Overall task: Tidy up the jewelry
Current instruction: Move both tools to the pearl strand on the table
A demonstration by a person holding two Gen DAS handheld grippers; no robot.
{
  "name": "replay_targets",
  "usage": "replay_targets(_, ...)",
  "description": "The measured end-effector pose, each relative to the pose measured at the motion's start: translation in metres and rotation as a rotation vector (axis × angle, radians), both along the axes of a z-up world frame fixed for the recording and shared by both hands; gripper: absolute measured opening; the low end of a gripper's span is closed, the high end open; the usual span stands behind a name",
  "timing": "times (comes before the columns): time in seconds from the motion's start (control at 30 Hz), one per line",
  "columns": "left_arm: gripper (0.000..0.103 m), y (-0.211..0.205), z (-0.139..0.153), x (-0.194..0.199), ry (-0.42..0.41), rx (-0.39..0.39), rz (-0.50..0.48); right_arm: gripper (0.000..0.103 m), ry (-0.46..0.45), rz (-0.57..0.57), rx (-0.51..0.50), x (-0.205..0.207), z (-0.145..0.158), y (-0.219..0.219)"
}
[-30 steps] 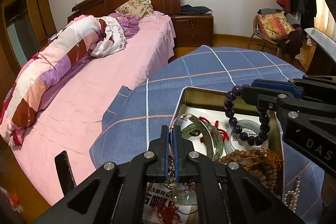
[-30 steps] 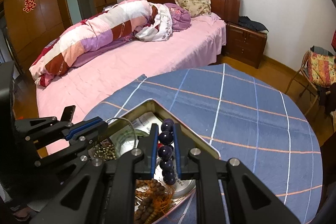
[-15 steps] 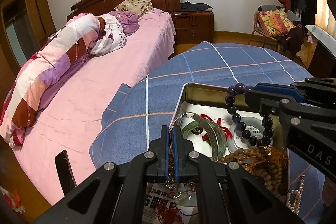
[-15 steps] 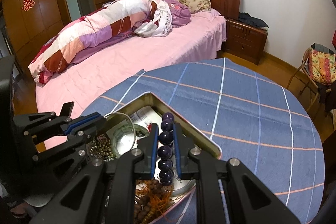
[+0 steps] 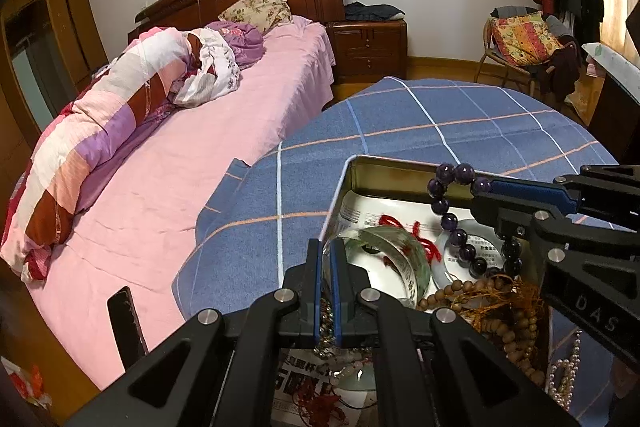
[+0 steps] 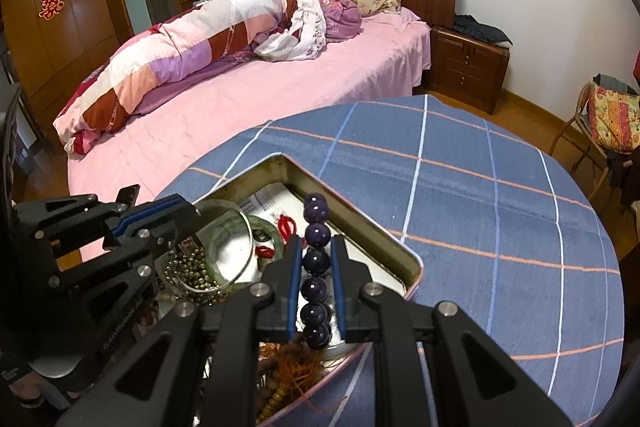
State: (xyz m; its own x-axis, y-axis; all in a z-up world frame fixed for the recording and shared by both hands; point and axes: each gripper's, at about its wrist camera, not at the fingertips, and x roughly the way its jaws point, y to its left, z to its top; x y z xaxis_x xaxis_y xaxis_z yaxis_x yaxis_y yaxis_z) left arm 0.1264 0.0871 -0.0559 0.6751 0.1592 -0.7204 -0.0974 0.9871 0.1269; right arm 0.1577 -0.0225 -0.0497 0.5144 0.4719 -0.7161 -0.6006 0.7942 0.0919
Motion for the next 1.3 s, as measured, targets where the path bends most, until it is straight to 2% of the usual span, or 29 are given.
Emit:
replay_targets(0.03, 0.003, -0.001, -0.001, -0.001, 0.008, -0.004, -0.002, 0.02, 0.01, -0.004, 0.011, 0.001, 0.0, -0.001)
replay_targets(0.1, 0.004, -0.002, -0.001, -0.002, 0.013, -0.002, 0.005, 0.042, 0.02, -0.011, 0.018, 0.001, -0.002, -0.002)
replay_targets(0.2, 0.008, -0.001, 0.001, -0.009, 0.016, -0.015, 0.025, 0.053, 0.019, -0.025, 0.026, 0.001, -0.001, -0.007)
replay_targets(0.23, 0.016, 0.0, 0.003, -0.012, 0.013, -0.025, 0.032, 0.055, 0.024, -0.036, 0.035, 0.001, 0.0, -0.01)
replay_targets(0.27, 0.032, 0.0, 0.006, -0.016, 0.003, -0.03, 0.04, 0.058, 0.026, -0.044, 0.044, 0.0, 0.002, -0.014)
replay_targets(0.3, 0.043, 0.0, 0.01, -0.022, -0.014, -0.03, 0.053, 0.061, 0.026, -0.051, 0.05, -0.002, 0.003, -0.017)
replay_targets(0.33, 0.063, -0.001, 0.014, -0.029, -0.038, -0.028, 0.065, 0.062, 0.024, -0.058, 0.05, -0.004, 0.005, -0.021)
replay_targets(0.37, 0.07, -0.002, 0.018, -0.035, -0.06, -0.03, 0.071, 0.064, 0.021, -0.065, 0.045, -0.006, 0.006, -0.024)
replay_targets(0.53, 0.07, -0.012, 0.03, -0.065, -0.096, -0.084, 0.097, 0.064, 0.041, -0.122, 0.021, -0.022, 0.007, -0.047)
replay_targets(0.7, 0.07, -0.05, 0.032, -0.105, -0.12, -0.088, 0.069, 0.065, 0.078, -0.123, 0.004, -0.052, -0.008, -0.071)
replay_targets(0.87, 0.07, -0.086, 0.025, -0.133, -0.099, -0.064, 0.011, 0.065, 0.117, -0.124, 0.012, -0.072, -0.025, -0.094)
replay_targets(1.07, 0.069, -0.109, 0.007, -0.144, -0.024, -0.07, -0.037, 0.065, 0.15, -0.115, 0.064, -0.078, -0.029, -0.099)
replay_targets(1.1, 0.066, -0.113, 0.004, -0.143, -0.012, -0.066, -0.048, 0.065, 0.15, -0.104, 0.059, -0.079, -0.029, -0.096)
replay_targets(1.17, 0.053, -0.123, -0.001, -0.145, 0.008, -0.067, -0.081, 0.065, 0.148, -0.083, 0.05, -0.082, -0.028, -0.091)
replay_targets(1.23, 0.046, -0.128, -0.006, -0.141, 0.029, -0.067, -0.113, 0.064, 0.151, -0.076, 0.043, -0.086, -0.031, -0.088)
replay_targets(1.3, 0.041, -0.129, -0.013, -0.137, 0.061, -0.088, -0.135, 0.057, 0.161, -0.065, 0.031, -0.087, -0.036, -0.086)
